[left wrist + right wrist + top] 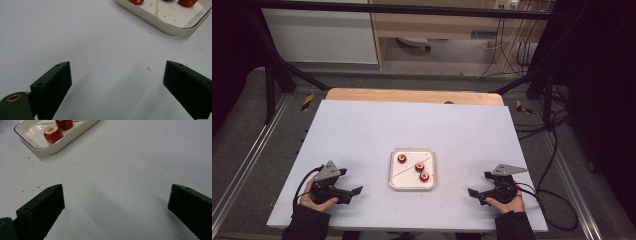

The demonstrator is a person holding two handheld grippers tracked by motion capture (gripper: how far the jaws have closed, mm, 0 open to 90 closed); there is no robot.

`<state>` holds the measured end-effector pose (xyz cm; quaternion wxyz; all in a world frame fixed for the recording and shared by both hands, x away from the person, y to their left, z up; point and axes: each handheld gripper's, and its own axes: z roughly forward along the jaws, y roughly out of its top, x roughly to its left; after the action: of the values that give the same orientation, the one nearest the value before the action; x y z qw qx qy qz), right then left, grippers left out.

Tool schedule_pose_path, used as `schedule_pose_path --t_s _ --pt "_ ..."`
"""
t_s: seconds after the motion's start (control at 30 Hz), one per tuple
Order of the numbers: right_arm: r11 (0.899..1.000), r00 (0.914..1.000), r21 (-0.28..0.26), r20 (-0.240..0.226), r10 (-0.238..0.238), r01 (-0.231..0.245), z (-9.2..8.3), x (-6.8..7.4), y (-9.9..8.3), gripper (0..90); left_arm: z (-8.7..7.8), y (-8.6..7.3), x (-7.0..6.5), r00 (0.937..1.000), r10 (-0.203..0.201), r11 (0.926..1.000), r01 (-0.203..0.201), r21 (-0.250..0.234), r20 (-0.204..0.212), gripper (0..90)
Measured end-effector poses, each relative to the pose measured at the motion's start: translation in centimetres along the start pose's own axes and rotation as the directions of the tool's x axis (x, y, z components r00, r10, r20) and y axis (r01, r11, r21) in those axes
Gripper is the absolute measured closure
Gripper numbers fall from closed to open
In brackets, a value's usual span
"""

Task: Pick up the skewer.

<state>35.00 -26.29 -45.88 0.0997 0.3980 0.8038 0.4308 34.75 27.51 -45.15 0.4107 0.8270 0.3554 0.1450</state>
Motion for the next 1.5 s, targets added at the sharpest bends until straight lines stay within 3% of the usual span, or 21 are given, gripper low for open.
schedule_pose_path --t_s 0.9,1.5 --pt "1.000 1.0000 -0.004 0.004 0.003 -0.003 -0.2 0.0 0.1 1.7 0.9 1.9 -1.7 0.9998 0.017 0.9995 -0.017 0.025 0.009 7.8" --pt "1.000 1.0000 -0.002 0.003 -0.002 0.002 -0.1 0.0 0.1 1.8 2.5 5.7 -3.8 0.9980 0.058 0.9976 -0.059 0.036 0.024 8.2"
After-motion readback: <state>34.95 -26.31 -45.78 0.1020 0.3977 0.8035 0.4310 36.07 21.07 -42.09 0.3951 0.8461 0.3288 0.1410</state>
